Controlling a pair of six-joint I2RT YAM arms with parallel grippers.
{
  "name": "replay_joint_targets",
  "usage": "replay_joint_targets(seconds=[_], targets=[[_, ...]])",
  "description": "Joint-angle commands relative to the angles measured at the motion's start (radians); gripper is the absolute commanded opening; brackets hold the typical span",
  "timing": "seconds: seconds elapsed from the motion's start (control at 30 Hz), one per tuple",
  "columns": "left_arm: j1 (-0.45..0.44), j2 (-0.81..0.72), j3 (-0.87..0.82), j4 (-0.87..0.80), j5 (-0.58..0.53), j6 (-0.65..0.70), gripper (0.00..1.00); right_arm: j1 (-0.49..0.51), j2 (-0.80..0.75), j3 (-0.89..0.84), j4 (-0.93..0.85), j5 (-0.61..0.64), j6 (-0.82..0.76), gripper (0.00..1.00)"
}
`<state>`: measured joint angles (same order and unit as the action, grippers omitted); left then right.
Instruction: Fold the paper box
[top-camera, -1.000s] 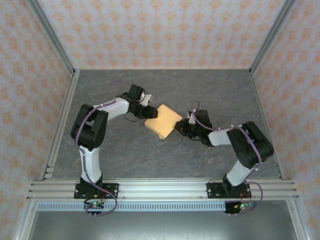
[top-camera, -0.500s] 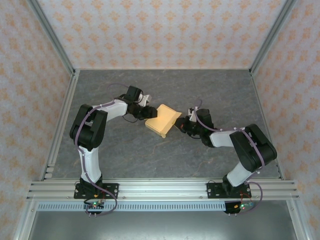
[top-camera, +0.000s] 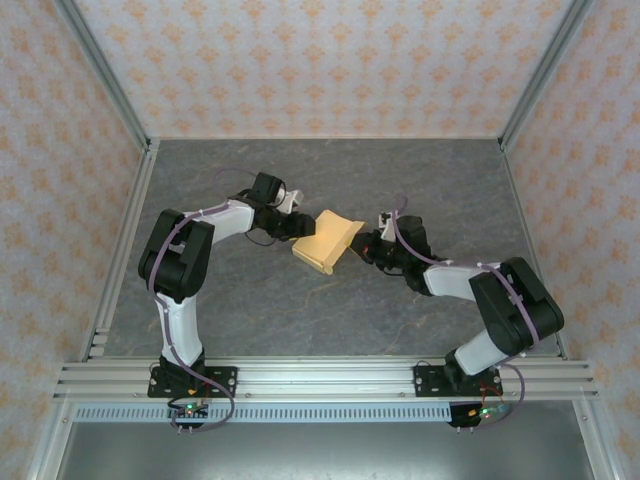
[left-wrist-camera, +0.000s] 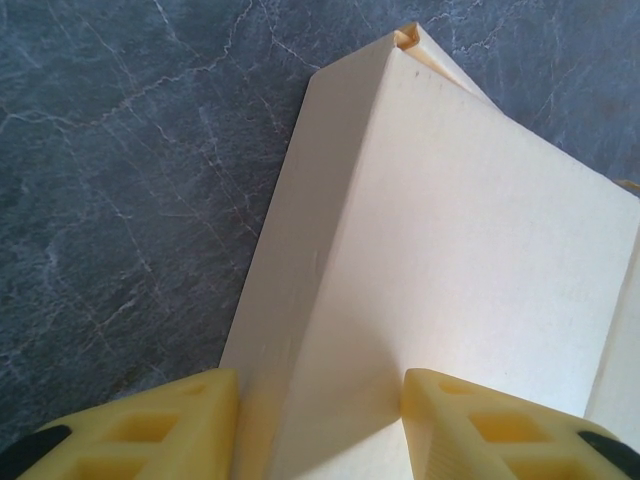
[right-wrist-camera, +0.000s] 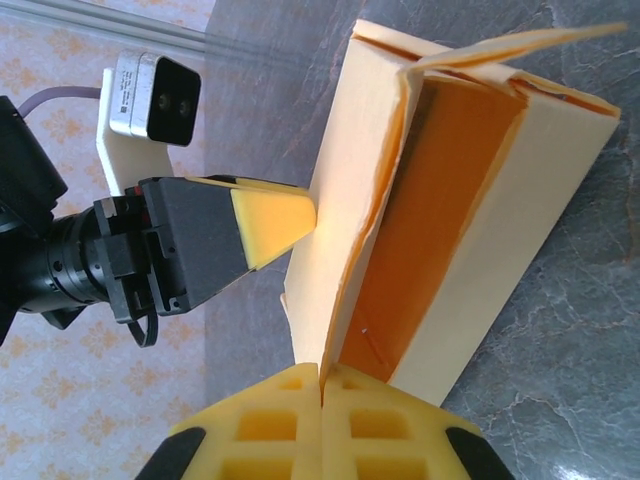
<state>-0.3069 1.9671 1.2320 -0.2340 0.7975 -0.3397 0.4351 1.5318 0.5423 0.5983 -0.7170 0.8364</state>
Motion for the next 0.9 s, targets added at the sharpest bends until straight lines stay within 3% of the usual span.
replay_joint_targets(seconds=[0.0,0.37,0.87], targets=[[-0.020,-0.002,-0.023,-0.064,0.004,0.014,0.44,0.005,-0.023,0.011,0.027,0.009,-0.043,0.00],[-0.016,0.016,-0.022,-0.097,-0.037,0.014,0.32,0.004,-0.002,0.039,-0.022,0.011,-0.077,0.00],[0.032,0.033,-0.085,0.020,0.060,-0.092,0.25,0.010,-0.004,0.102,-0.043,0.013,-0.065,0.00]])
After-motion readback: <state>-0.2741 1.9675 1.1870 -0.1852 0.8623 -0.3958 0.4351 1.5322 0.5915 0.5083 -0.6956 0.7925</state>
